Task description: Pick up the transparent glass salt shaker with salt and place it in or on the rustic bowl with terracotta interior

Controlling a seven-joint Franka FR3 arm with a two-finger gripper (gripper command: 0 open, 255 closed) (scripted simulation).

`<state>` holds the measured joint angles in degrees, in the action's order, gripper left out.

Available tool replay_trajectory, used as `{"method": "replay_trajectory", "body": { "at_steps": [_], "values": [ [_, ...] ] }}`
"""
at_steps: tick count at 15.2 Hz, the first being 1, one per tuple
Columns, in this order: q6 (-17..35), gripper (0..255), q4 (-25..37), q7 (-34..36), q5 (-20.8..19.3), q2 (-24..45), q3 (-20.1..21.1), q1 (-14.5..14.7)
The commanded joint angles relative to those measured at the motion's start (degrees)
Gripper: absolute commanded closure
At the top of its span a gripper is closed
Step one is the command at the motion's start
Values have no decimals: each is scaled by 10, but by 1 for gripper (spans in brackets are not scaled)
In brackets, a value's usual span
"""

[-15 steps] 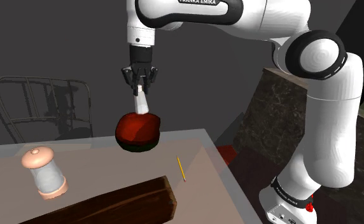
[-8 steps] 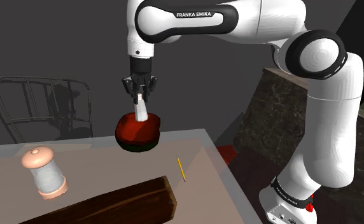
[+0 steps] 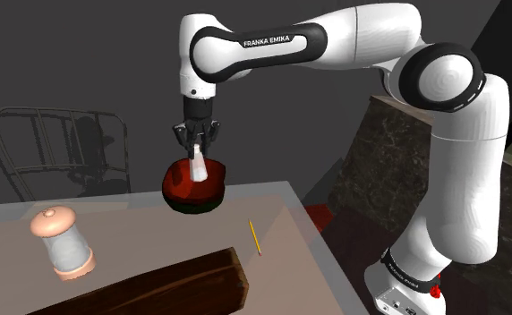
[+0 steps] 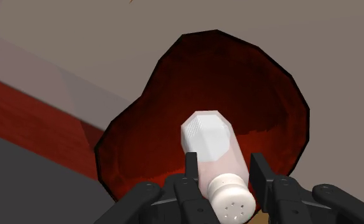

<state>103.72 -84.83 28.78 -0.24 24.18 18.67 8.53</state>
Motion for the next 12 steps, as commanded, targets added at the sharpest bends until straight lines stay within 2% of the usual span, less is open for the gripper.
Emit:
{"method": "replay_trajectory", "body": {
  "at_steps": [1,8,9,12],
  "values": [
    [11,255,-10,0,0,1,0,0],
    [11,255,-9,0,0,1,0,0],
    [11,0,-9,0,0,1,0,0],
    [11,0,-9,0,0,1,0,0]
  ]
}}
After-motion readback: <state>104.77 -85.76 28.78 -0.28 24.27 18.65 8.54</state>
